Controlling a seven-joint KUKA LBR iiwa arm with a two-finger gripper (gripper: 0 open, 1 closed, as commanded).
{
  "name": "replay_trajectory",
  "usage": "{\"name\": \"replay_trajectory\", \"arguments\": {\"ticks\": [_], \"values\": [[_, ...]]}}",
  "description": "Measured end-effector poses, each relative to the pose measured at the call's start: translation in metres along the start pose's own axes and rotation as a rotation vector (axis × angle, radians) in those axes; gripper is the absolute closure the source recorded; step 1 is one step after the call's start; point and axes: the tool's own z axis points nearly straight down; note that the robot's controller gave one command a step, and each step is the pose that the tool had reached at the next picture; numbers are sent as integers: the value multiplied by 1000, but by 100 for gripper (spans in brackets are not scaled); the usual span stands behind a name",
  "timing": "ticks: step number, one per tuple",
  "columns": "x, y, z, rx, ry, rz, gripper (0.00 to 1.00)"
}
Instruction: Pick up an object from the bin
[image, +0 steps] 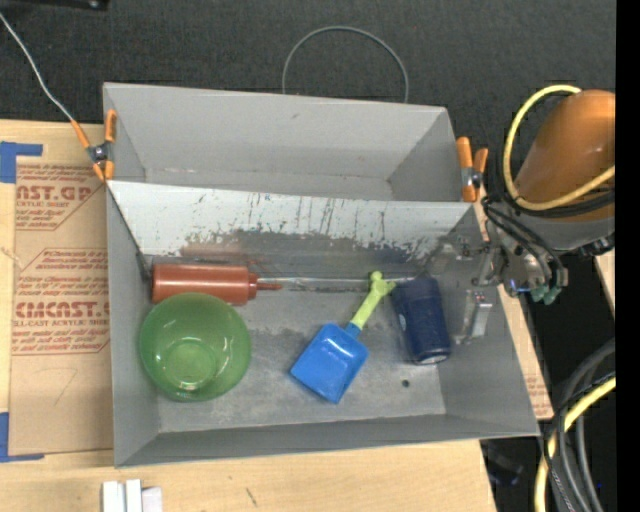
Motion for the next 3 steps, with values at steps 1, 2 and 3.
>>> {"name": "replay_trajectory", "arguments": {"ticks": [1,2,3], "values": [[-2,1,-4,1,-8,-2,0],[27,37,93,1,-6,-199,0],[66,86,71,2,-8,-276,0]]}}
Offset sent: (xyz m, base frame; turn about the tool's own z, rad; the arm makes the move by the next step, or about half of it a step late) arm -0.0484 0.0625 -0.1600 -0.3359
